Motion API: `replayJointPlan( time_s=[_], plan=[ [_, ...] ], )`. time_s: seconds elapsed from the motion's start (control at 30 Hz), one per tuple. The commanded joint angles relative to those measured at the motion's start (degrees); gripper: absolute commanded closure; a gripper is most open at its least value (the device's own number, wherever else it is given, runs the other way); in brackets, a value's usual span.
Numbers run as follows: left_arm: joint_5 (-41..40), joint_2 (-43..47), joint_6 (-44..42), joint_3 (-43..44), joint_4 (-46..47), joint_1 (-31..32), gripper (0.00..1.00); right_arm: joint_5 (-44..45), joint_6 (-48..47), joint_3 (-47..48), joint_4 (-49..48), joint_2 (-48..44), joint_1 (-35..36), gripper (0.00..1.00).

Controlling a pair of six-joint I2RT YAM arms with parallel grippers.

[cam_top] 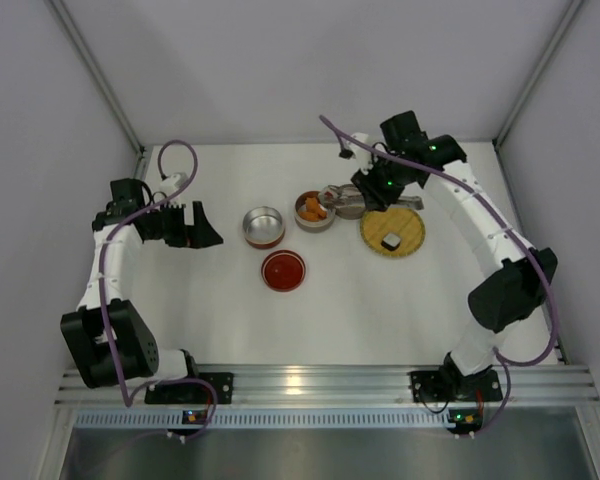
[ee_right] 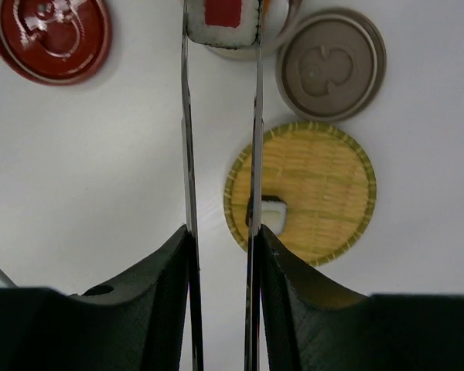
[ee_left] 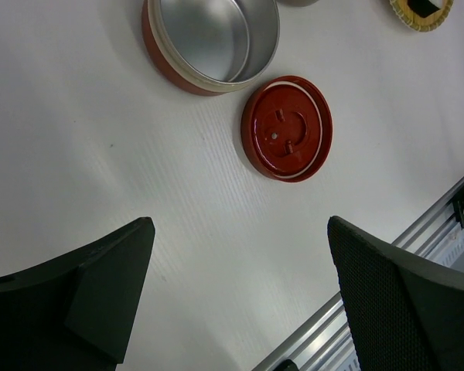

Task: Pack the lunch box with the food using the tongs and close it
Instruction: Place the fake food in the packing box.

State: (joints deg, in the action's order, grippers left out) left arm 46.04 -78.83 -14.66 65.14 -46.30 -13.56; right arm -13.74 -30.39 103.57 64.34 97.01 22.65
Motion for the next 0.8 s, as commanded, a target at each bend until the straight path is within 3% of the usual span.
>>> replayJointPlan(
  time_s=[0.0,0.33,0.77],
  plan=[
    [3.53,-0.71,-0.28,1.48,0.16,-0.24,0.02,-1.12,6.04,7.16,-5.62,5.00,5.81,0.77],
    [1.77,0.43,-1.08,-3.35,2.97,-0.32,0.02,1.96,9.74,21.75,-8.35,19.17,16.80,0.76],
    [2.21,-0.27,-0.81,-3.97,4.56,-0.32,0.02,-0.32,12.46,21.68,-11.78,25.77,19.80,0.74]
  ],
)
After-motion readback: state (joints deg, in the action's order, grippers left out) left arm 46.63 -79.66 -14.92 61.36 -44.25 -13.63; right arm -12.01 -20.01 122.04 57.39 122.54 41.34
